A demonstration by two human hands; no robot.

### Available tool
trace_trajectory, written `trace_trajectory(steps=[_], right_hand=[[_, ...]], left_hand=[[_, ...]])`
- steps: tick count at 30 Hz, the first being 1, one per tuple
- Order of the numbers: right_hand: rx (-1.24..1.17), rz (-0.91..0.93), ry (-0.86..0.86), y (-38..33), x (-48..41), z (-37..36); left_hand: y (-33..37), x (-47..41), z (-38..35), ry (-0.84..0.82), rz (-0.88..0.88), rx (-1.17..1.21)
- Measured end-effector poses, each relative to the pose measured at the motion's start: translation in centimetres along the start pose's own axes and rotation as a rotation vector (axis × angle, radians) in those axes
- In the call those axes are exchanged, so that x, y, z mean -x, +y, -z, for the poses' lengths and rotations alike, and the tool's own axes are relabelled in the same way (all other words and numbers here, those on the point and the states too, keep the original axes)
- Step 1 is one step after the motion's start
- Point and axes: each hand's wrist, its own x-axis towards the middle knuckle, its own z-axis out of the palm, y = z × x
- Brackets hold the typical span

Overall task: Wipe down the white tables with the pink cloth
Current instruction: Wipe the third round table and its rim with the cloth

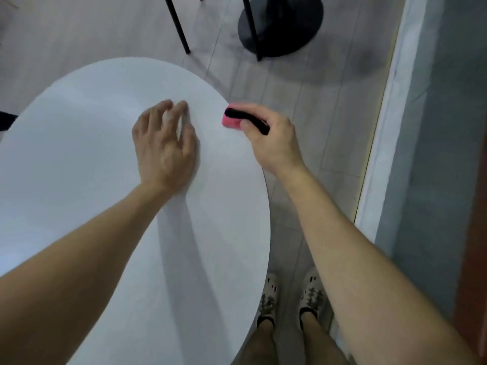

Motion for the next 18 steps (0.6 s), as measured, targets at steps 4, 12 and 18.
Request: trace_trajectory(steps=[4, 12, 18], right_hand=[[-0.039, -0.064, 0.093, 0.1, 7.8, 1.2], [0.106, -0.013, -0.051, -1.9, -3.7, -1.3], [0.068, -0.075, -0.231, -2.6, -9.8, -3.3]], left_hand=[[0.2, -0.1, 0.5, -0.04, 0.03, -0.008], [0.2, -0.1, 0.4, -0.052, 0.034, -0.033], [0.2, 0.2, 0.4, -0.072, 0.046, -0.02]])
